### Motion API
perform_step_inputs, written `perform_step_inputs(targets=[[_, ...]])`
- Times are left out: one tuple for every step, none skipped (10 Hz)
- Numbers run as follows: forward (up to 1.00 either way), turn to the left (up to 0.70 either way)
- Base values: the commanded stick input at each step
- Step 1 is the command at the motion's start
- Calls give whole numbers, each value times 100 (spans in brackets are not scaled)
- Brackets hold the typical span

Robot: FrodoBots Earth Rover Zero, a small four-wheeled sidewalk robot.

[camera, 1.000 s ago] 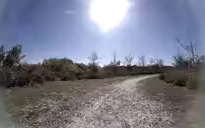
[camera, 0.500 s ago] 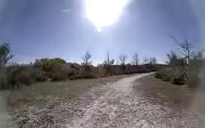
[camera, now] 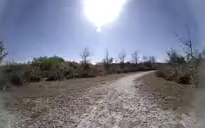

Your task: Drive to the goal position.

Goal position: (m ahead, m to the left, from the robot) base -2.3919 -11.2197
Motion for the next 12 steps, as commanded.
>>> perform_step_inputs(targets=[[70, 0], [70, 0], [70, 0], [70, -1], [70, -9], [70, -16], [70, -18], [70, -7], [70, -20], [70, -12], [70, -12], [70, -20]])
